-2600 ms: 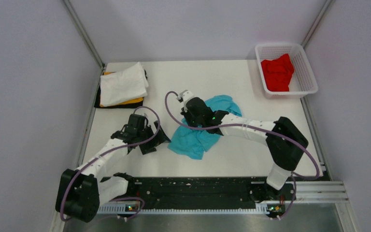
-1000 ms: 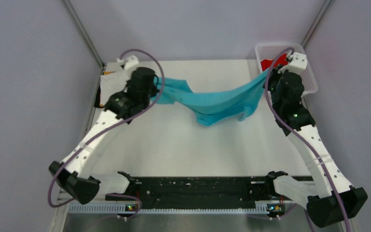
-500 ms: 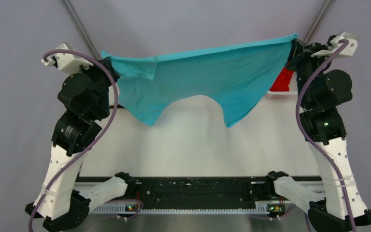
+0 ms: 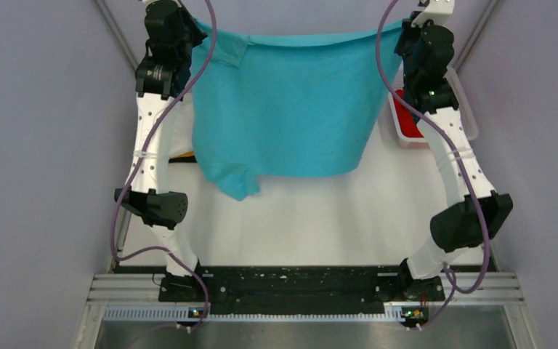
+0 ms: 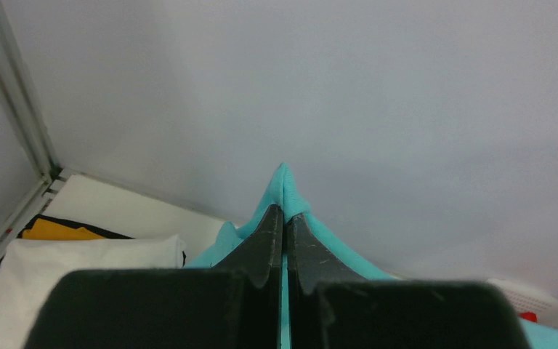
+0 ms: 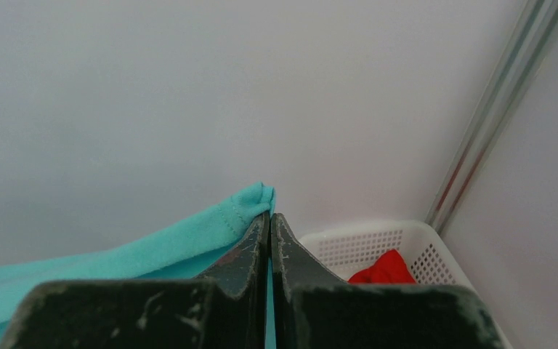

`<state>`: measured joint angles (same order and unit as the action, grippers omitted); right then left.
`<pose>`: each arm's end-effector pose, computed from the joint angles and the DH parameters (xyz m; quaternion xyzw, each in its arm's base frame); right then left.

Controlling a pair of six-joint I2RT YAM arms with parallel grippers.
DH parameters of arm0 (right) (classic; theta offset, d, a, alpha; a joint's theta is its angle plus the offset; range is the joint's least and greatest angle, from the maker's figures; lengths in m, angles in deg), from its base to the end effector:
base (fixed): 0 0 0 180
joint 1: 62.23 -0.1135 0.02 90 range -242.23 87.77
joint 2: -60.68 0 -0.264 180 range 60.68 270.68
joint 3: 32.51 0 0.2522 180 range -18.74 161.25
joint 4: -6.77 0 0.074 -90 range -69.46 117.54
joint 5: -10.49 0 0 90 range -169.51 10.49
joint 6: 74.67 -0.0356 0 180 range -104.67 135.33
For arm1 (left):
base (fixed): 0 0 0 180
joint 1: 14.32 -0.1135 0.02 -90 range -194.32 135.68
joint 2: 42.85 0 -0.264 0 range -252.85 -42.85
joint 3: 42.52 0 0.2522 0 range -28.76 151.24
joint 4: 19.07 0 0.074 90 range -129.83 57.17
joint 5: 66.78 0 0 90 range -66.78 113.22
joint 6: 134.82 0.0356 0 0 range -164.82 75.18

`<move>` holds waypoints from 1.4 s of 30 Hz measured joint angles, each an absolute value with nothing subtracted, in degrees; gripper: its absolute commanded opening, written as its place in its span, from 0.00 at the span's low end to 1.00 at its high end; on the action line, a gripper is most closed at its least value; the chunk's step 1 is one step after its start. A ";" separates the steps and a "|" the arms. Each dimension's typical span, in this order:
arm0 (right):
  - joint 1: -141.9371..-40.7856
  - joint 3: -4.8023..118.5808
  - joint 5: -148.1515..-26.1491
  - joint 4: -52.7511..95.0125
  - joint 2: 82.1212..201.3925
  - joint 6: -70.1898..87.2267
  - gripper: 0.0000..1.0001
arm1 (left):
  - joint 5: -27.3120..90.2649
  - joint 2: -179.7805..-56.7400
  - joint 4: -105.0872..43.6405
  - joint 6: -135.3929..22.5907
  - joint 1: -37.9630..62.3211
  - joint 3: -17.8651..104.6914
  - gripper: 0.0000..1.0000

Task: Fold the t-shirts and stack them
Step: Flatten out the tshirt

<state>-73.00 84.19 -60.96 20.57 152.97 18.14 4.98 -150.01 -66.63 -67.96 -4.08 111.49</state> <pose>0.3618 0.0573 0.5014 0.0486 0.6406 -0.0500 0.7647 0.3741 -0.0563 0.5484 -0.1896 0.6855 -0.0912 0.6970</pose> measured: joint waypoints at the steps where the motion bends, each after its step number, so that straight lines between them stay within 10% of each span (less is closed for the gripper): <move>1: -72.34 87.12 -61.49 21.25 155.52 17.99 0.00 | 7.62 -150.93 -66.24 -68.72 -5.22 111.53 0.00; 12: -67.25 93.09 -69.38 21.90 153.69 16.33 0.00 | 20.84 -146.20 -58.52 -70.93 -7.71 110.16 0.00; 28: -62.94 40.30 -73.07 42.86 135.87 2.62 0.00 | 34.64 -122.66 -67.50 -78.78 -7.86 27.71 0.00; 42: -62.92 30.99 -70.62 62.29 136.25 -10.36 0.03 | 38.72 -123.08 -82.26 -83.54 -7.86 21.96 0.00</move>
<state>-62.92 30.99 -70.62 62.29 136.25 -10.36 38.72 -123.08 -82.26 -83.54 -7.86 21.96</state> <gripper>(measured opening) 0.008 0.020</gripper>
